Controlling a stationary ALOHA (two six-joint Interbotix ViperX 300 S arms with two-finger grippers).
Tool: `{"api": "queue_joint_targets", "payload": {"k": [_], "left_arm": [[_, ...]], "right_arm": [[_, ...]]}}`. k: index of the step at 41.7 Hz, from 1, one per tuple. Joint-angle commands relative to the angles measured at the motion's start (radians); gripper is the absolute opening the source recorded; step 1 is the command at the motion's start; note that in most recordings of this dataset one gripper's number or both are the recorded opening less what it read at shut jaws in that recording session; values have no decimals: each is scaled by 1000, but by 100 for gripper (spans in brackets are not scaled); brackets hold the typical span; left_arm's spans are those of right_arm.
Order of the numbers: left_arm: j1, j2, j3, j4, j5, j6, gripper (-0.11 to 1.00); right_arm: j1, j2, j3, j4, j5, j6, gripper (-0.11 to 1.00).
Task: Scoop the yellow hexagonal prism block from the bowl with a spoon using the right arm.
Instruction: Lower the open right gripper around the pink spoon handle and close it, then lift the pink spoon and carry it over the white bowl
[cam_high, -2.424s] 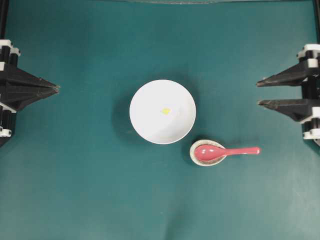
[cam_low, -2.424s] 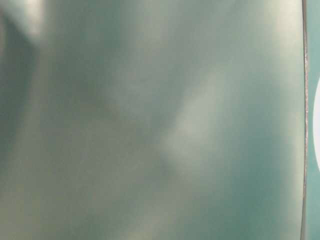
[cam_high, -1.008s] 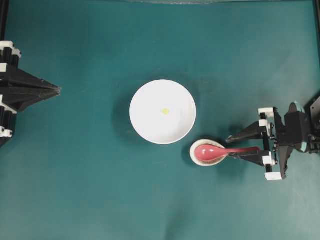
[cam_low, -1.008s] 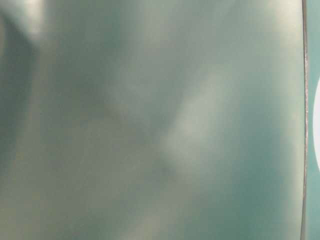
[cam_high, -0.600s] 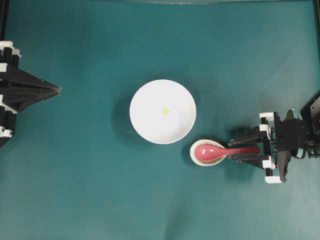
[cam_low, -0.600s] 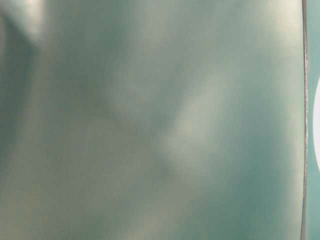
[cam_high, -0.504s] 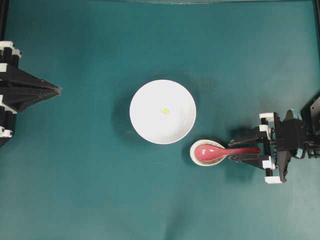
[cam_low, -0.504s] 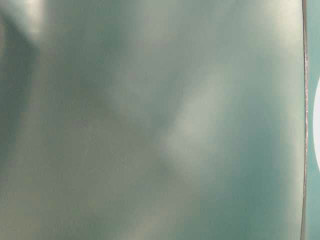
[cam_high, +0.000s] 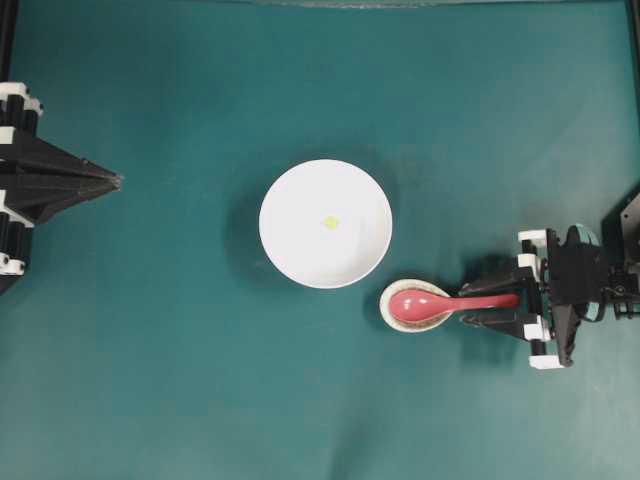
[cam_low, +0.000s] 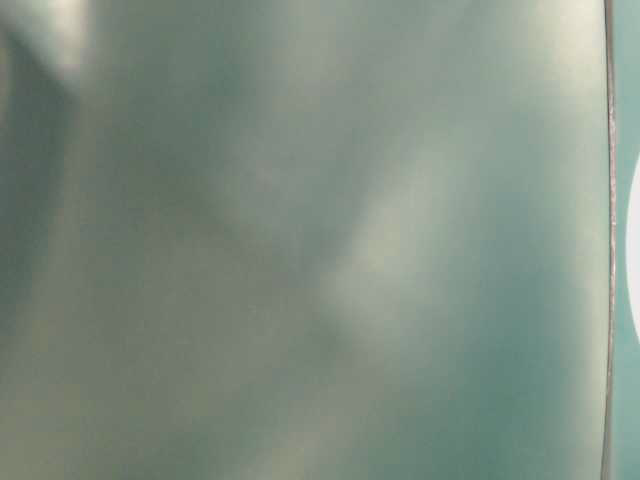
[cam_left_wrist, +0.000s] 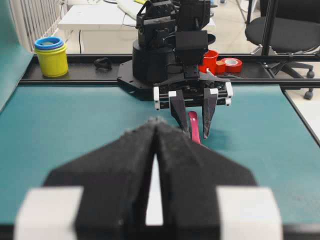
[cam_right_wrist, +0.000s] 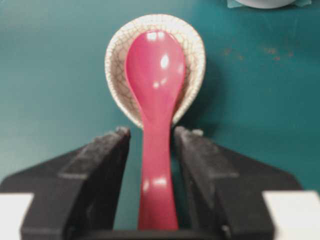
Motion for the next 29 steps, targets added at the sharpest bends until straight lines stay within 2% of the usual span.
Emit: {"api": "queue_joint_targets", "payload": {"k": [1,11,19,29], "left_arm": [[2,5,-20,3,-5,0,1],[2,5,-21,2,-5,0,1],[2,5,-21,2,-5,-2,1],[2,8,-20,2,-5,-5,1]], "right_arm": [[8,-11,-3,3,-9,2,48],[8,-11,-8,11,-9,2,42],[6,-11,-8,40,-15,2,25],[6,-52,-14,40,-25,0,24]]}}
